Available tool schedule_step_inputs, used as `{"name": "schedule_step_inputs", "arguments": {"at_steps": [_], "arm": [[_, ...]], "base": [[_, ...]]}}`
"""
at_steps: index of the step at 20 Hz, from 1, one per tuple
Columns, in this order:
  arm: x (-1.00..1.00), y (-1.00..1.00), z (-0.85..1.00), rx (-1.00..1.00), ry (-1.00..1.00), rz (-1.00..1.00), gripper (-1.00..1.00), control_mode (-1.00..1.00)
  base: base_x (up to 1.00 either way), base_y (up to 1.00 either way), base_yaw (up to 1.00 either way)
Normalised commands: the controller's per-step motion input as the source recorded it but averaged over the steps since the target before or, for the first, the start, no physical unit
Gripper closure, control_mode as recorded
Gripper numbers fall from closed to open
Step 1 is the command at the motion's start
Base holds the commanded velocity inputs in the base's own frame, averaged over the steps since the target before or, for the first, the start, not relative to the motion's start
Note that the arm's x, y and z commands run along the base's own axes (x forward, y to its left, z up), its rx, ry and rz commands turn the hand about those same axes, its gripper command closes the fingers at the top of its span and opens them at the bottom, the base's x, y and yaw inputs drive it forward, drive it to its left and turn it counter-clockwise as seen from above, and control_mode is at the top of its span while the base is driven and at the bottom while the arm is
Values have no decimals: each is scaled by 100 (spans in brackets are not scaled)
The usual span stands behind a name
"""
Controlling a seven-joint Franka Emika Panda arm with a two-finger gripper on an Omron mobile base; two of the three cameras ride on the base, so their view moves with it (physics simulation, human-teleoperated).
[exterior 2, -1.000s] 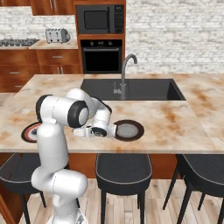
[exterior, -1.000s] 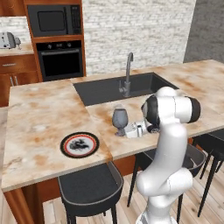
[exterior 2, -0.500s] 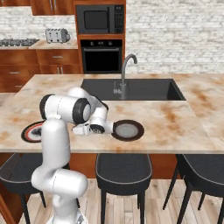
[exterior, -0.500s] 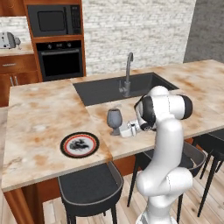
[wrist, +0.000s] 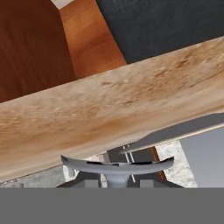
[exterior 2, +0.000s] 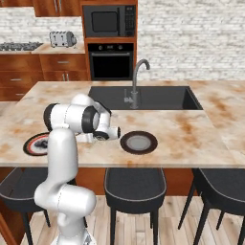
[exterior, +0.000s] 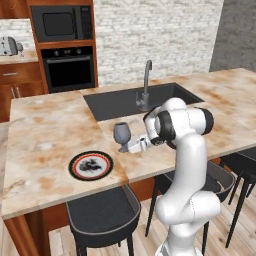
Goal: Retrieve the wine glasses from the counter and place one next to each plate.
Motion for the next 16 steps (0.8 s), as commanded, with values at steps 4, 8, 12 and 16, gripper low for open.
{"name": "schedule_step_inputs", "arguments": {"at_steps": [4, 8, 12, 16], "arm": [[8, 16, -32, -8, 0, 8, 100, -100], [1, 23, -33, -6, 0, 9, 100, -100], [0, 13, -31, -1, 0, 9, 100, -100], [0, 4, -31, 0, -3, 7, 100, -100]], "base": [[0, 0, 0], [0, 0, 0], [0, 0, 0], [0, 0, 0]]}}
